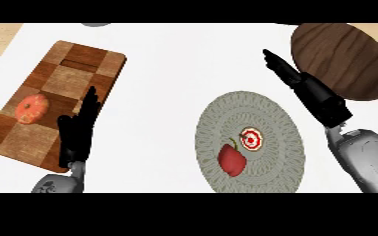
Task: Pick the cupcake from the placemat and place it in the bowl
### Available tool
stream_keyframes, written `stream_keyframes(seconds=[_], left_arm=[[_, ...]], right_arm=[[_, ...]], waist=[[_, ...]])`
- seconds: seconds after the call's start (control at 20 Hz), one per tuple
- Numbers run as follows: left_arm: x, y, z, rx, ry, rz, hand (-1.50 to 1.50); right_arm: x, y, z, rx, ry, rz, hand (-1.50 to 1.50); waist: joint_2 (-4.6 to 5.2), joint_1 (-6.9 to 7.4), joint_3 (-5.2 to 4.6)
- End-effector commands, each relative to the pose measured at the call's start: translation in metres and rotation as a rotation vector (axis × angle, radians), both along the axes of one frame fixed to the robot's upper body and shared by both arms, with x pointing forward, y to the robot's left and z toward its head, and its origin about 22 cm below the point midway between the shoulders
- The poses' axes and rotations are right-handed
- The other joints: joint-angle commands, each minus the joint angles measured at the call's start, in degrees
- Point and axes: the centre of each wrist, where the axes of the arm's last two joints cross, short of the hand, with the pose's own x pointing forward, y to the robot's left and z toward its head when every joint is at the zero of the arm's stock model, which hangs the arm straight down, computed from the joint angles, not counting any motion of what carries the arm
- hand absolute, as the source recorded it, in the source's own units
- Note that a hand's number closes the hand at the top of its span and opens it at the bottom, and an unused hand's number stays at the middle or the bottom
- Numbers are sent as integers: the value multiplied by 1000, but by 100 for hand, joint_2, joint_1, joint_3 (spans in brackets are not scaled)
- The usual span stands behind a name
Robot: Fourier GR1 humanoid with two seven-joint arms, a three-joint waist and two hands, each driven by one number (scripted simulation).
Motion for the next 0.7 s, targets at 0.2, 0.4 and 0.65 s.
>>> stream_keyframes(seconds=[0.2, 0.4, 0.65], left_arm=[[6, 43, 35, 116, -128, 42, 0], [5, 59, 37, 119, -111, 106, 0], [0, 71, 43, 114, -112, 111, 0]], right_arm=[[-19, 26, 81, -71, -602, -196, 150], [-15, -66, 41, -525, -385, -657, -150], [-55, -28, -3, -443, -507, -761, -150]], waist=[[-421, -382, 5], [-507, -1146, -45], [-443, -1055, -1]])
